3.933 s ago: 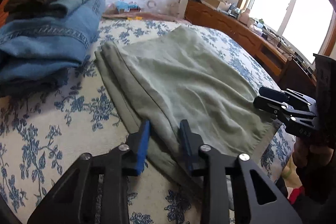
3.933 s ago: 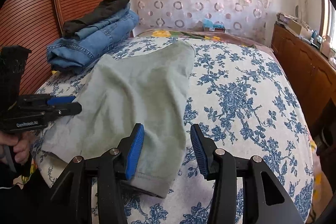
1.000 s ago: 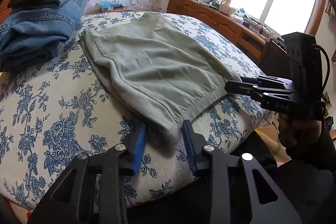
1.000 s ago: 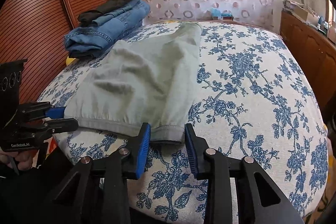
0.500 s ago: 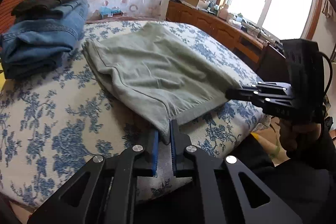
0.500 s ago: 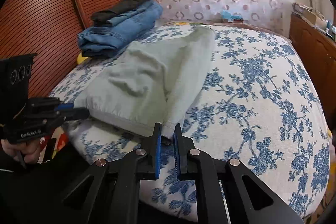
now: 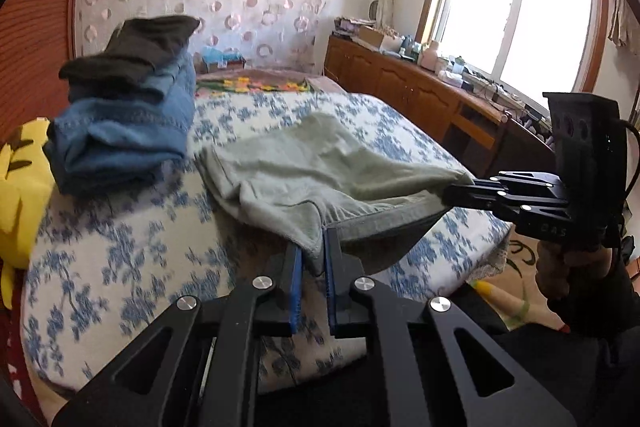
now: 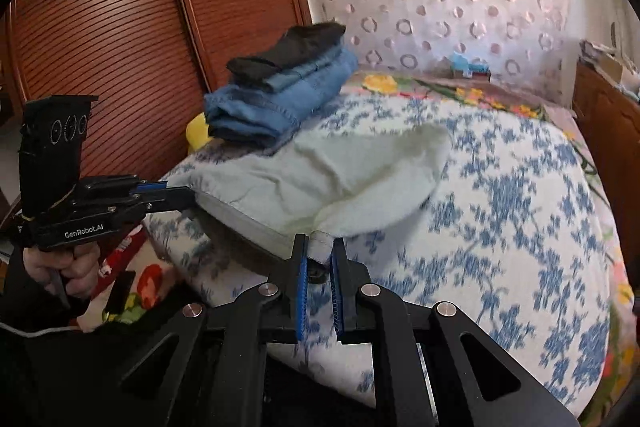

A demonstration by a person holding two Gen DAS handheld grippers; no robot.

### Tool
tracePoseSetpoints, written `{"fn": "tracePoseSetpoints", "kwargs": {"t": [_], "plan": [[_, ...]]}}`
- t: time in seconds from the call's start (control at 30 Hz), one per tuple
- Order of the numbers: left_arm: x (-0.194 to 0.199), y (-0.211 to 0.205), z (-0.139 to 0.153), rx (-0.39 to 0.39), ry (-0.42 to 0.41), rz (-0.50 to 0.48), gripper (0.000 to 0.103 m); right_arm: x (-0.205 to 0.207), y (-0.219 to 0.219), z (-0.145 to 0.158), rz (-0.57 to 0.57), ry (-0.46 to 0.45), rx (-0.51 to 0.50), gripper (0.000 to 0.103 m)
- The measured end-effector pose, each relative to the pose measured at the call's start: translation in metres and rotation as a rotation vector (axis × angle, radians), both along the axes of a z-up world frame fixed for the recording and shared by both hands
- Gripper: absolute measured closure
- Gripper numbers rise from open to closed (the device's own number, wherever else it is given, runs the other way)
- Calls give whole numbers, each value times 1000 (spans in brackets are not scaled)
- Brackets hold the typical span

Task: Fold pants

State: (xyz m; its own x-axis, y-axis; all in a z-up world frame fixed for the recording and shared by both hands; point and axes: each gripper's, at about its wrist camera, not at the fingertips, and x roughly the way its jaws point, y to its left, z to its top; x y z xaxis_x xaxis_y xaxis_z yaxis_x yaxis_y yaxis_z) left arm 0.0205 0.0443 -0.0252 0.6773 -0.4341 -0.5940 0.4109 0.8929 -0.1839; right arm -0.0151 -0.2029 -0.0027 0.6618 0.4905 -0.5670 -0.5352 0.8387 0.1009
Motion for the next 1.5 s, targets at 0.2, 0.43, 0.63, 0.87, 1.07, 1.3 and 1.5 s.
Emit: {"fn": "tracePoseSetpoints", "kwargs": {"t": [0.2, 0.43, 0.63, 0.87, 1.07, 1.3, 1.5], "plan": [[37, -2, -1, -5, -3, 16, 92, 33, 3, 4, -40, -17, -7, 93], [70, -5, -6, 19, -6, 32, 92, 63, 17, -1, -63, -19, -28, 93], [109, -8, -16, 65, 8, 54, 92, 106, 29, -7, -82, -13, -55, 93], [134, -8, -16, 71, 22, 68, 92, 136, 39, -9, -111, 1, -48, 93], [143, -11, -18, 74, 42, 68, 91, 140, 36, -5, -124, 1, -36, 84], [141, -6, -12, 76, 20, 85, 54, 127, 21, -2, -153, -23, -32, 69], [134, -4, -16, 79, 13, 89, 51, 115, 13, -4, -140, -29, -45, 58]]}}
